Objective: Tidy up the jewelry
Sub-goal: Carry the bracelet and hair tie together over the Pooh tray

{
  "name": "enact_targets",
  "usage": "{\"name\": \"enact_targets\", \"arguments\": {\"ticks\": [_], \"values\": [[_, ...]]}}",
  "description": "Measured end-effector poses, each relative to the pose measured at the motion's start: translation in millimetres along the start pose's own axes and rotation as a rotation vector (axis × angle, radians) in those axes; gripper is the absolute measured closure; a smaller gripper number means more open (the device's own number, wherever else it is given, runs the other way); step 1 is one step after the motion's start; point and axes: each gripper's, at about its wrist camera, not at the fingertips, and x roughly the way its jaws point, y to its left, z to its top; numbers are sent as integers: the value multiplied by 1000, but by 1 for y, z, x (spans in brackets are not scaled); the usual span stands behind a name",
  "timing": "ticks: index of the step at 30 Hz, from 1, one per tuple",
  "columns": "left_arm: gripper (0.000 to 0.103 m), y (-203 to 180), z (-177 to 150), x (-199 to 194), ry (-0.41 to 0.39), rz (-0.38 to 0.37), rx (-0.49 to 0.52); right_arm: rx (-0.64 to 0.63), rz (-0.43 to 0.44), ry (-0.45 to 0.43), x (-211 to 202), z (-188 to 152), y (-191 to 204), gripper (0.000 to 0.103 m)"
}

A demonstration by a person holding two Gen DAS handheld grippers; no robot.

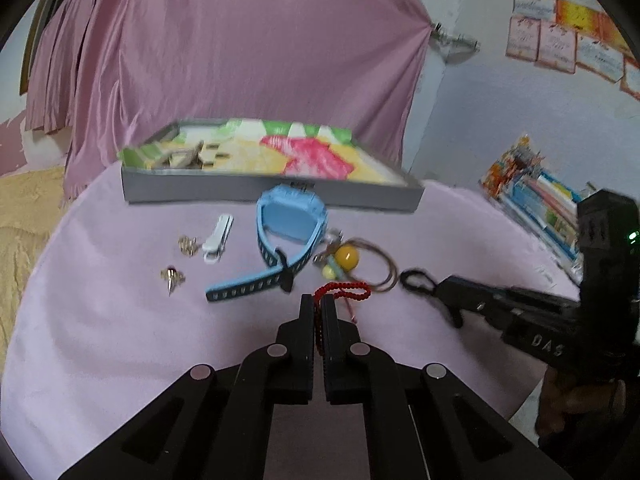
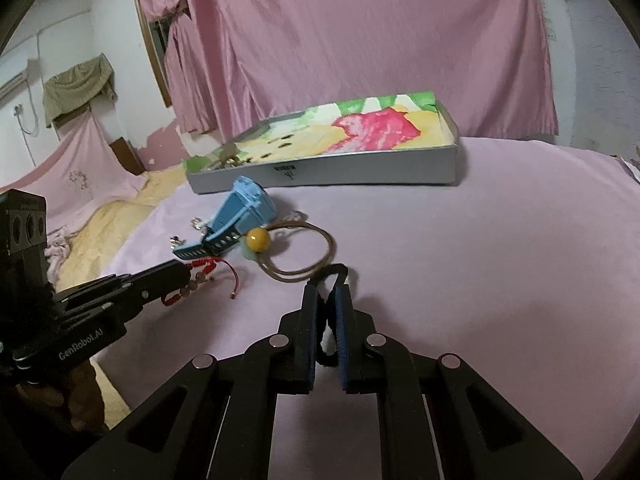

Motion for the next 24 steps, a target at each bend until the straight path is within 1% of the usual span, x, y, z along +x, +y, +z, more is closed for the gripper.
{"name": "enact_targets", "arguments": {"ticks": [1, 3, 5, 7, 9, 11, 15, 20, 24], "values": [[100, -1, 1, -2, -13, -4, 1, 2, 7, -5, -1, 0, 0, 95], [100, -2, 3, -8, -44, -10, 5, 9, 18, -17, -4, -1, 0, 102], [100, -3, 7, -14, -78, -13, 10, 17, 27, -34, -6, 0, -1, 102], [100, -3, 12, -15, -88, -13, 16, 14, 23, -35, -6, 1, -1, 102], [100, -4, 14, -12, -77, 0, 19, 17, 25, -14, -2, 1, -2, 102], [100, -3, 14, -9, -67, -4, 13, 42, 49, -6, 1, 0, -5, 102], [100, -1, 8, -5, -40, -1, -3, 38, 60, 27, 8, 0, -1, 101], [100, 5, 2, -1, -9, 5, -31, 34, 50, 72, 21, 1, 5, 99], [100, 8, -1, 0, -3, 7, -42, 31, 39, 89, 28, 2, 9, 98]]}}
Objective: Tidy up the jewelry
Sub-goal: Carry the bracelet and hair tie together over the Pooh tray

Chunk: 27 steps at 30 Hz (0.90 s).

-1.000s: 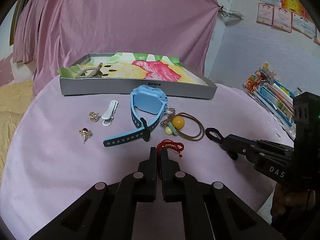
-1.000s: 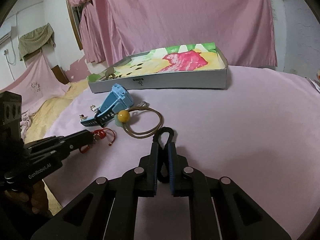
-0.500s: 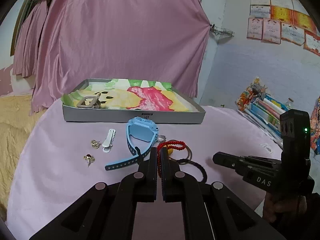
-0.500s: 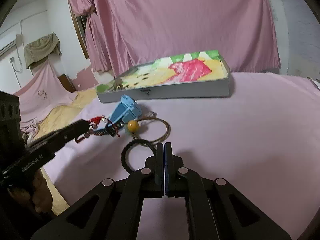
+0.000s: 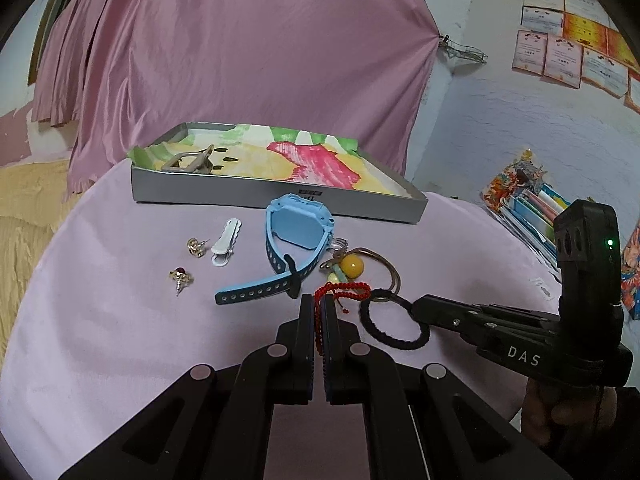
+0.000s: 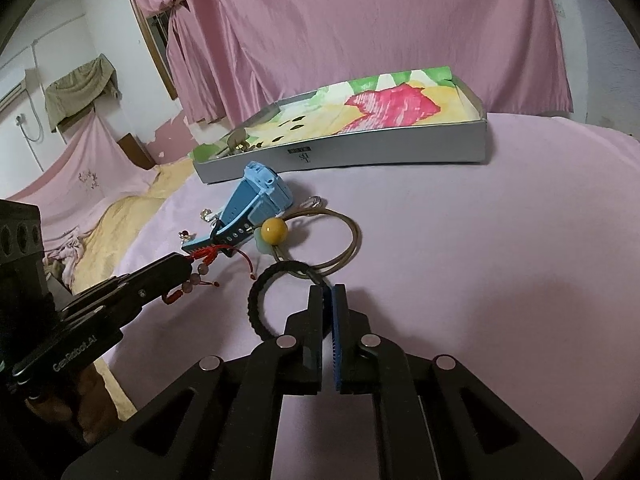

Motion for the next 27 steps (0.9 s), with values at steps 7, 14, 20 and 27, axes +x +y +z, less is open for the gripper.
{"name": "enact_targets", "arguments": {"ticks": [7, 14, 20, 27], "values": [[100, 5, 0, 2, 7, -3, -16, -46, 0, 11, 6, 6, 13, 79], [100, 11, -1, 5, 14, 0, -32, -133, -86, 7, 9, 7, 23, 97], [100, 11, 2, 5, 5, -3, -14, -108, -44, 5, 6, 10, 17, 99], [100, 10, 34, -8, -77, -30, 32, -134, -42, -130, -22, 36, 15, 99]]}}
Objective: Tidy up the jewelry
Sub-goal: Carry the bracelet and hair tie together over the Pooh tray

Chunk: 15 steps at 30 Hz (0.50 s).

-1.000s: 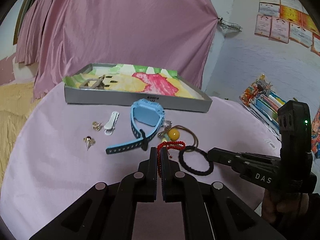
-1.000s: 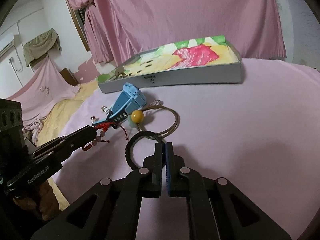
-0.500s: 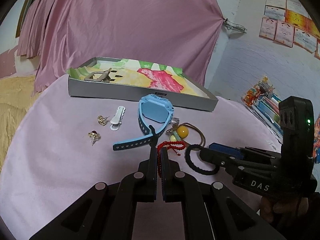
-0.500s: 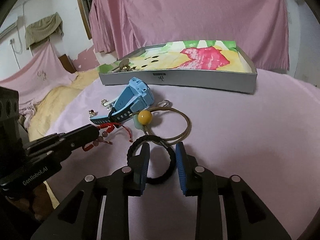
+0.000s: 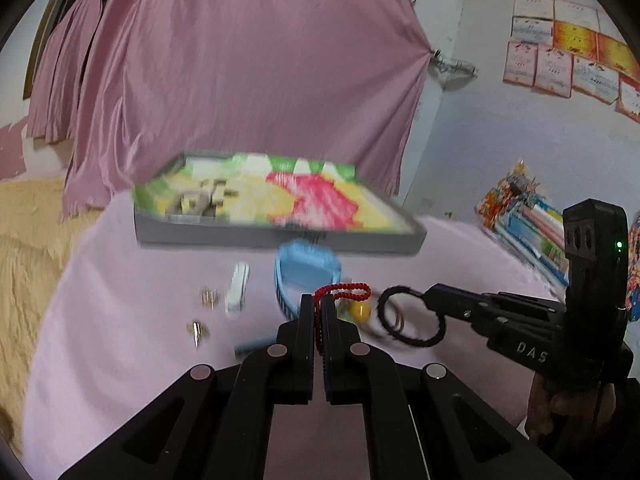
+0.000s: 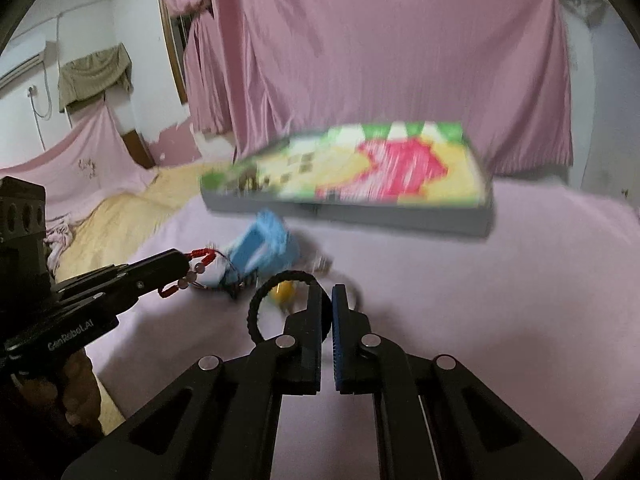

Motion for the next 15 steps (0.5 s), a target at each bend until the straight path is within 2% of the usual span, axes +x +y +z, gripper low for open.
{"name": "enact_targets", "arguments": {"ticks": [7, 12, 15], "values": [[100, 9, 49, 12, -88, 27, 16, 3, -20, -130, 6, 50, -13, 99], [100, 24, 79, 49, -64, 41, -21, 73, -24, -124, 42, 78, -20, 99], [100, 34, 92, 75, -22, 60, -53, 97, -42, -110, 63, 86, -22, 99]]}}
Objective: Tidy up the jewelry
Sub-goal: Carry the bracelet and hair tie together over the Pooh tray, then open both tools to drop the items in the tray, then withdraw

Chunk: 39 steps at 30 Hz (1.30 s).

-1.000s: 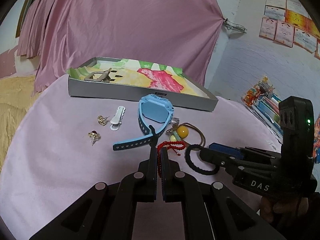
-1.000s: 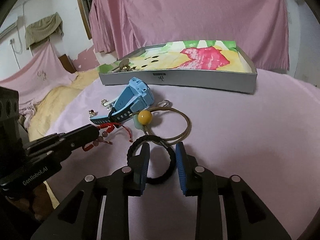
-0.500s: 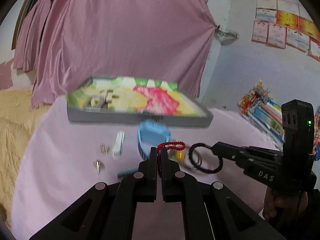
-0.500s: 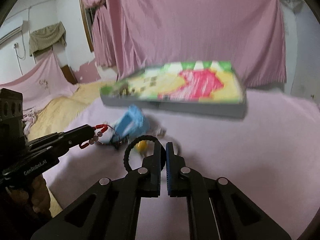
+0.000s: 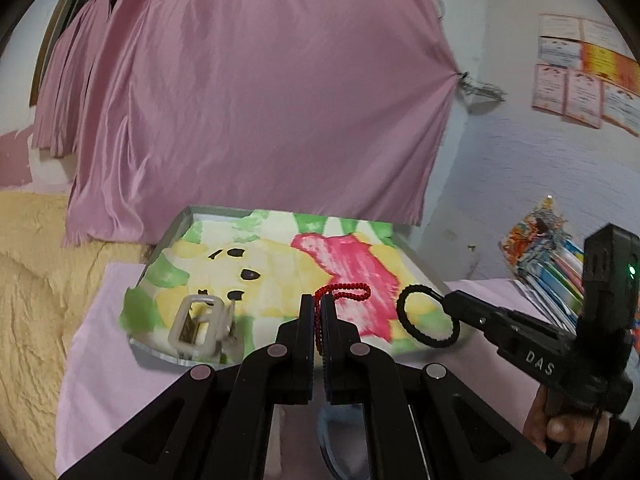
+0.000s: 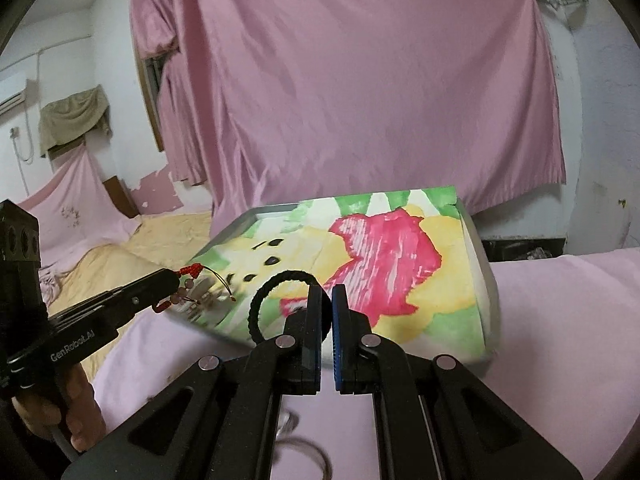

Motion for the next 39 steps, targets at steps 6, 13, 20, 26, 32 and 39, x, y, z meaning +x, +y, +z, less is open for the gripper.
{"name": "enact_targets", "arguments": {"ticks": [6, 13, 20, 26, 32, 39], "values": [[100, 13, 4, 42, 103, 11, -66, 29, -37, 70, 37, -2, -7, 99], [99, 9, -10, 65, 186, 62, -28, 47, -63, 161, 64, -10, -11, 98], [96, 12, -12, 68, 208, 93, -27, 59, -71, 166, 65, -11, -15, 85], [45, 13, -7, 50, 119, 46, -50, 52, -100, 124, 49, -9, -15, 69], [26, 2, -7, 19, 20, 63, -22, 28, -115, 30, 14, -10, -15, 45], [2, -4, -26, -33, -80, 104, -28, 1, -145, -93, -45, -24, -11, 8]]}}
